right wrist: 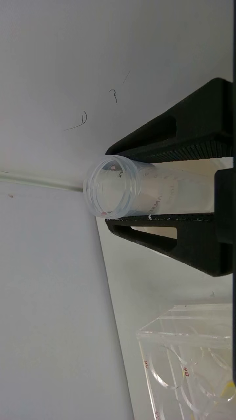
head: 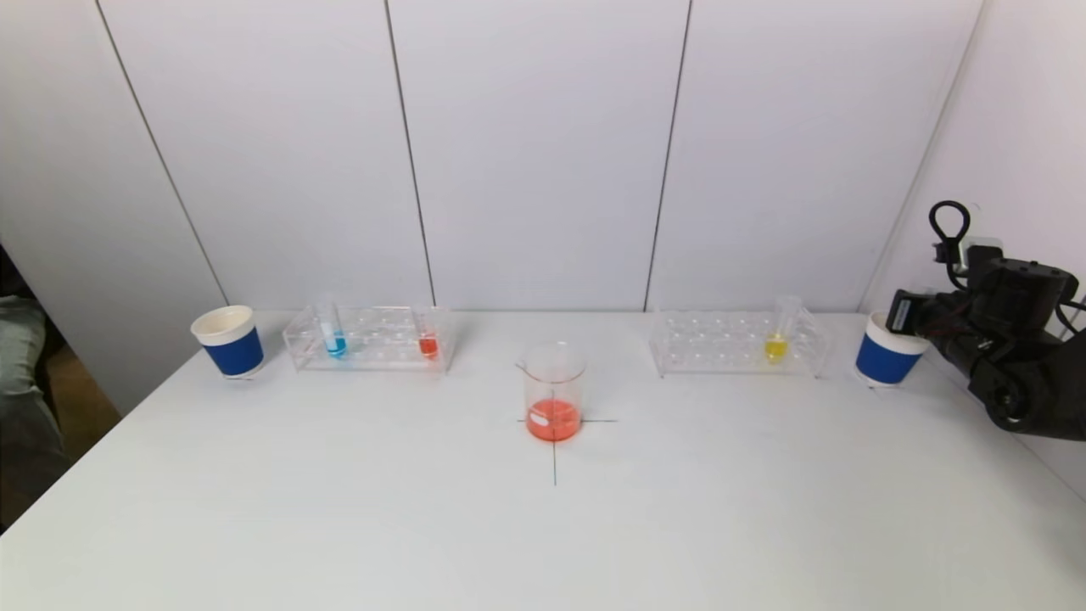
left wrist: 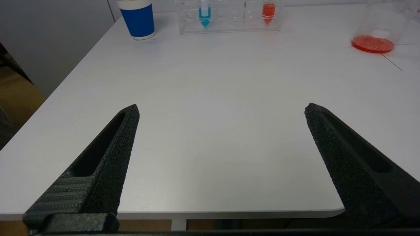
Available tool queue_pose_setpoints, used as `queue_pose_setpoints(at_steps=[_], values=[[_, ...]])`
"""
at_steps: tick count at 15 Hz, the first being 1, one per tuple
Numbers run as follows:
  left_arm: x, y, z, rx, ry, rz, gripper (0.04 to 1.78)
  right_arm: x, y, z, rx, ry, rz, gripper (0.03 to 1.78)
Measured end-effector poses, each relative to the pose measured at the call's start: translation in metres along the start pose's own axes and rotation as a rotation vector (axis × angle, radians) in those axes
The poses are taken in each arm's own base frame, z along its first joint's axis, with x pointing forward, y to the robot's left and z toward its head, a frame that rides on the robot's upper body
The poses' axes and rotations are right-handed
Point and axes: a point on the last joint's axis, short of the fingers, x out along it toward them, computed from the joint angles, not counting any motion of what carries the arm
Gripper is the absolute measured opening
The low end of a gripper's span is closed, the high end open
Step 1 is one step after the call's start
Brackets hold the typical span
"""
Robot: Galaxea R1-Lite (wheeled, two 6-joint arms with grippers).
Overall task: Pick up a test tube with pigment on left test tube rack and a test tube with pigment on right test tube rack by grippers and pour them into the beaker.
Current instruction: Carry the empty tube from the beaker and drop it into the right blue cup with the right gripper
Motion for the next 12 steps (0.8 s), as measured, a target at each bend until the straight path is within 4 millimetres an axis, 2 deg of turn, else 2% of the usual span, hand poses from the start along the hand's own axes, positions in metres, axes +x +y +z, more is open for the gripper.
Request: queue_pose_setpoints(at_steps=[3, 8, 10, 12], values=[[0.0, 0.0, 0.0, 0.0, 0.0, 0.0, 1.76, 0.0, 0.0, 0.0002, 0.0, 0.0, 0.0, 0.76], [0.0, 0.0, 0.0, 0.0, 0.0, 0.0, 1.76, -0.0001, -0.0002, 0.0005, 0.0, -0.001, 0.0, 1.49], [0.0, 0.0, 0.0, 0.0, 0.0, 0.0, 1.76, -0.0005, -0.0006, 0.0007, 0.0, -0.001, -0.001, 1.68], [0.0, 0.0, 0.0001, 0.0, 0.0, 0.0, 1.76, -0.0013, -0.0007, 0.0013, 0.001, -0.002, -0.001, 1.77]])
